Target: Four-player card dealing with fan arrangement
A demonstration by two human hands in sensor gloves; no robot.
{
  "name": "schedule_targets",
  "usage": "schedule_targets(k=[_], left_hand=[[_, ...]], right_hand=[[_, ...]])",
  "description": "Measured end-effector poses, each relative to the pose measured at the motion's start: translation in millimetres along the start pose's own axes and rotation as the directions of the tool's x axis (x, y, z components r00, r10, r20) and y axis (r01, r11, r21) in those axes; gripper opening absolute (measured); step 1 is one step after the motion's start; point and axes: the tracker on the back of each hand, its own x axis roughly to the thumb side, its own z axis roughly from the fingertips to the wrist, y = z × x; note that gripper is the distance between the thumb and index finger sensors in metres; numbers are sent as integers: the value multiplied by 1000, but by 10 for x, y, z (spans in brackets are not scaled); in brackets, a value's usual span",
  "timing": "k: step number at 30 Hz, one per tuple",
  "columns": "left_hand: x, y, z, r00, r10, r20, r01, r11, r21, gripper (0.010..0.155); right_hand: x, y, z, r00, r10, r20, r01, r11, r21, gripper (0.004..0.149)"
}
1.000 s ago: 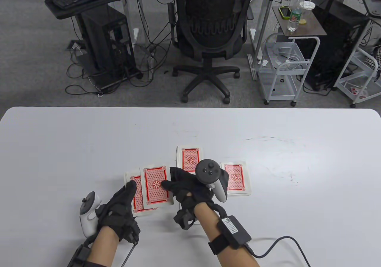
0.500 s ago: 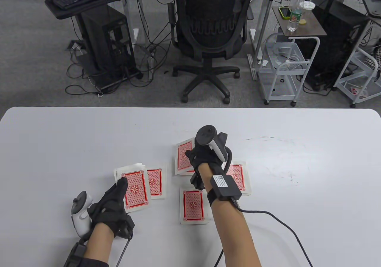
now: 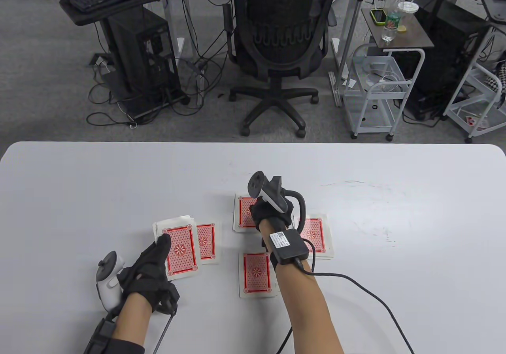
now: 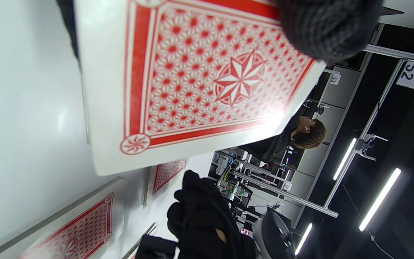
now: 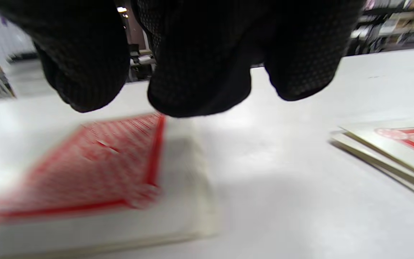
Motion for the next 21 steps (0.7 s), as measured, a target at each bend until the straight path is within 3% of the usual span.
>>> schedule_targets(k=[3,5,9,12,14,16,19,21], left_hand=[[1,-46,11,1000,-1,10,1,1000,-10,48],[-7,-80,23,1000,-4,14,5,1000,-14,48],[-35,-174,51,1000,-16,12,17,999,-42,48],[-55,-250,74,1000,-10,9,11,998,-67,48],[-67,-297,86,1000,-18,8,18,996,-83,48],[-80,-338,96,999,-32,10,32,995,-90,48],[-87,-382,124,999,-41,12,42,994,-99,47],[-80,-369,126,999,-40,18,41,995,-87,47]], right_hand=[[13,-187,301,979,-180,93,180,984,5,69],[18,-231,531,932,-326,155,328,945,14,63],[50,-69,1001,806,-525,274,509,850,132,59],[111,144,1262,725,-611,317,563,791,238,64],[164,252,1355,697,-621,358,567,783,256,70],[203,306,1410,708,-611,355,556,792,252,71],[228,332,1447,705,-621,343,606,778,163,56],[213,315,1436,691,-649,319,627,757,182,55]])
